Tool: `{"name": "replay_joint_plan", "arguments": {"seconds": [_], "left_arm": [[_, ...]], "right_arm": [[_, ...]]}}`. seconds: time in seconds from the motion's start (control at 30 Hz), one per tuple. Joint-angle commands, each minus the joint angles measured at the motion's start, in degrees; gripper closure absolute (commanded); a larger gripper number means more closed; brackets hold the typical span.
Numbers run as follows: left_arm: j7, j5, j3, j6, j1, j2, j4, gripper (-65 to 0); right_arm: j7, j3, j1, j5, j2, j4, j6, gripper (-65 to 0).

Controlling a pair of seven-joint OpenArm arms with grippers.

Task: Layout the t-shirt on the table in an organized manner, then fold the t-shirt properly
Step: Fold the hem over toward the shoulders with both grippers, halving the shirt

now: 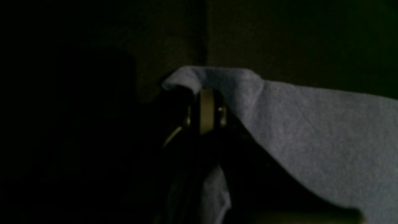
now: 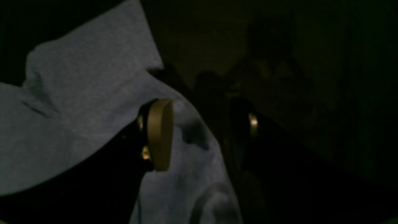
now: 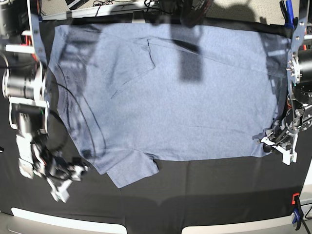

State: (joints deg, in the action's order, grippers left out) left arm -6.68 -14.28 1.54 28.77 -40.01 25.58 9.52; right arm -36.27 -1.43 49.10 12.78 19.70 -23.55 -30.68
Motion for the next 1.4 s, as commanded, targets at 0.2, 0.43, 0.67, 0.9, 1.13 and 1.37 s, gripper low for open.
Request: {"name": "replay_joint_plan", "arguments": {"seconds": [0.2,0.43,0.67,0.9,1.13,1.37], "left_arm": [[-1.9,0.8,-0.1,0.2,-1.0,0.5,0.2,0.0],[-1.6,0.7,-0.1,0.2,-1.0,0.5,0.2,0.0],[-1.4,0.7,-0.1,0.2,-1.0,0.5,0.2,0.0],[0.5,0.7,-0.1,0.2,-1.0,0.5,0.2,0.0],[9.8,-3.8,-0.1,0.2,-1.0,0.6,0.4,0.0],[7.7,-7.3,1.6,0.7,-0.9,1.4,8.4,0.0]], "right_arm": [[-0.1,-4.4,1.1,-2.8,-0.3,0.8,2.7,-29.1],[-0.7,-5.8,-0.7,-3.2,-0.3,0.8,5.1,-29.0],[0.6,-5.8,-3.7,-5.3,-0.3,0.8,6.1,-29.0],[4.5,-5.8,-3.9,-5.2,-0.3,0.8,6.0,-9.5],[13.6,-5.8,-3.9,-10.4,-0.3,0.4,6.1,0.0],[12.9,-5.8,-3.9,-12.2,-0.3,-2.9,6.1,0.0]]}}
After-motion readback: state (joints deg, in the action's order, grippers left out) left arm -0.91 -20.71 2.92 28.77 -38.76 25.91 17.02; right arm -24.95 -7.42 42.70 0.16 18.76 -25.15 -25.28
